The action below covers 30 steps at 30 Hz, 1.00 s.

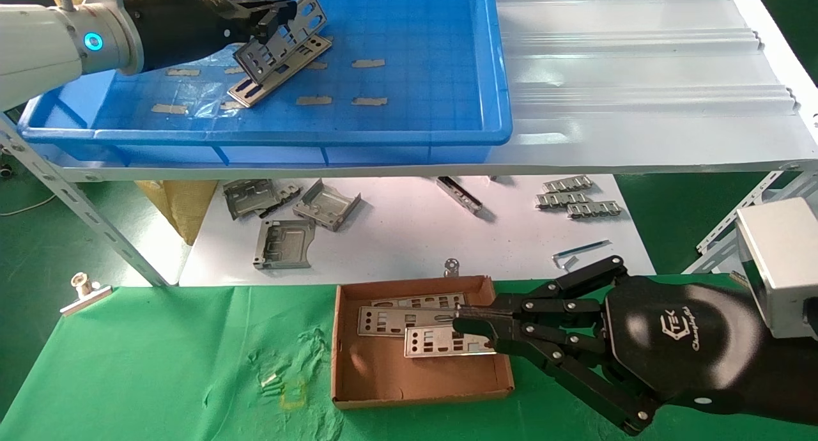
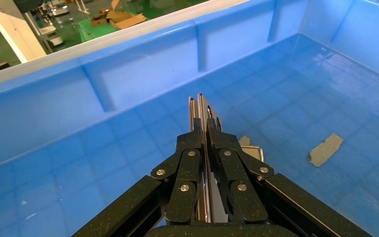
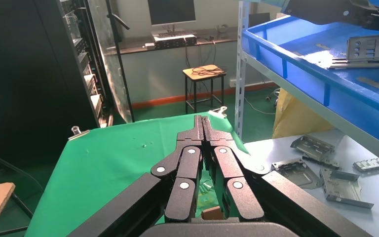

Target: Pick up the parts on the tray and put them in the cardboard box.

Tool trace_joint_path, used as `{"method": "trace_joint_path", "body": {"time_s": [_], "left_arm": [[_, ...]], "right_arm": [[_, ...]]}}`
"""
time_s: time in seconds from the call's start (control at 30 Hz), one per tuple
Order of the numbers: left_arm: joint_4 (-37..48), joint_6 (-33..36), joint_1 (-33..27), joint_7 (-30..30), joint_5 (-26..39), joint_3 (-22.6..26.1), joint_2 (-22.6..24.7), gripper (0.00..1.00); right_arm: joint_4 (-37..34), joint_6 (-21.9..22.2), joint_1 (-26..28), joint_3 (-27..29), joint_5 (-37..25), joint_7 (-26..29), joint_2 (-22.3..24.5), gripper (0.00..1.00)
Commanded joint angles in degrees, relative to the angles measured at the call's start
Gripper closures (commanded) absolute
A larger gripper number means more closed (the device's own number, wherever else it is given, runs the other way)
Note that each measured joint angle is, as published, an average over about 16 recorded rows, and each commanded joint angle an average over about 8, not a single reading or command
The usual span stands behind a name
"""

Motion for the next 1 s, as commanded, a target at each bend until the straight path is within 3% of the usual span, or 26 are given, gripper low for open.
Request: {"method": "trace_joint_path", "body": {"time_s": [0.03, 1.0], "left_arm": [[0.0, 0.2, -0.1, 0.2, -0.1, -0.1, 0.0, 1.0], [1.0, 2.0, -0.4, 0.5, 1.6, 1.1, 0.7, 1.0]], "right_arm": [[0.0, 0.0, 0.0, 0.0, 0.0, 0.0, 0.0, 1.0], [0.0, 0.0, 0.0, 0.0, 0.0, 0.0, 0.0, 1.0]]}}
